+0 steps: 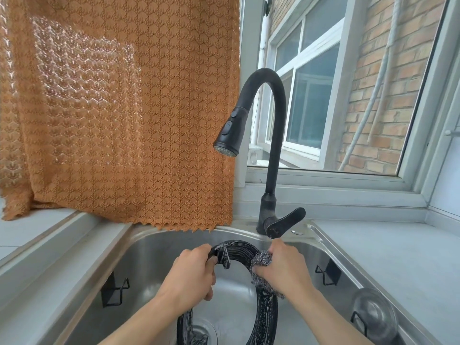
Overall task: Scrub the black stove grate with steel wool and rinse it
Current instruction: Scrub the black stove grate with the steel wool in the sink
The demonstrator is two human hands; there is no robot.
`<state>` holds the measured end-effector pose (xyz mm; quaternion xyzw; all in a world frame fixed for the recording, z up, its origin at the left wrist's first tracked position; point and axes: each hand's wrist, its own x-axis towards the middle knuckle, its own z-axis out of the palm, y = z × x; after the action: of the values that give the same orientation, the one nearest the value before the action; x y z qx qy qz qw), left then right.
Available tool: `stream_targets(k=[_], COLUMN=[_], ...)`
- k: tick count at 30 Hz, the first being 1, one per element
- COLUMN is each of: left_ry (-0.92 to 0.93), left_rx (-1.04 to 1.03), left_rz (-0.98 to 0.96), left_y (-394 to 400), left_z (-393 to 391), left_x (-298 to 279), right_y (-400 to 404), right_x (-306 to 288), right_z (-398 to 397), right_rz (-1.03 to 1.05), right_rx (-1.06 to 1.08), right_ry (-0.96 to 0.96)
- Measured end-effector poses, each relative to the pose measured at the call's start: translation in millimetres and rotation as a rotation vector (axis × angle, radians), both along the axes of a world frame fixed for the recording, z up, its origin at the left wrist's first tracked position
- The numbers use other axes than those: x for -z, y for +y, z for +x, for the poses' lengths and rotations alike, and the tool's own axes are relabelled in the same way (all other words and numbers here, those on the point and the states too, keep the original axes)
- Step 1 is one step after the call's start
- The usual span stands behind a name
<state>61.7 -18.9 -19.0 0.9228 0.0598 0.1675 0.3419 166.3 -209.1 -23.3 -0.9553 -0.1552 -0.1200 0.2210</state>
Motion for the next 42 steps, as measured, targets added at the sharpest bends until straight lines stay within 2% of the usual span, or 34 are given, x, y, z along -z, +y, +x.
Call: stream_targets(k=[3,8,12,17,27,33,39,42], left_ry=[0.012,0.015,0.026,0.032,0.048,0.065,0.067,0.076], left_rx=[0.006,0.018,0.04,0.058,0.063,0.047,0.059,0.068], left_rz=[0.0,-0.003,0.017,0.045,0.069,0.089,0.199,0.266], left_y=[0,-2,-6,-3,0,2,2,2], left_z=[-1,-2,-3,-4,-6,-5,-3,-2], left_x=[0,-2,-2,-3,-4,-3,2,5], right_y=[1,5,18,20,19,12,16,21], right_x=[0,-6,-7,-8,-6,-7,-6,-9], right_z=[-1,-9,-21,-24,-21,-14,-14,-20], right_rz=[-0.01,0.137,0.172,0.075,0.361,0.458,0.48,0.476], right_rx=[0.003,-0.092,-0.286,-0.514,-0.403,-0.295,-0.309,-0.398], right_ry=[0.011,-0.11,-0.214,-0.291,-0.241,-0.16,-0.14,-0.141])
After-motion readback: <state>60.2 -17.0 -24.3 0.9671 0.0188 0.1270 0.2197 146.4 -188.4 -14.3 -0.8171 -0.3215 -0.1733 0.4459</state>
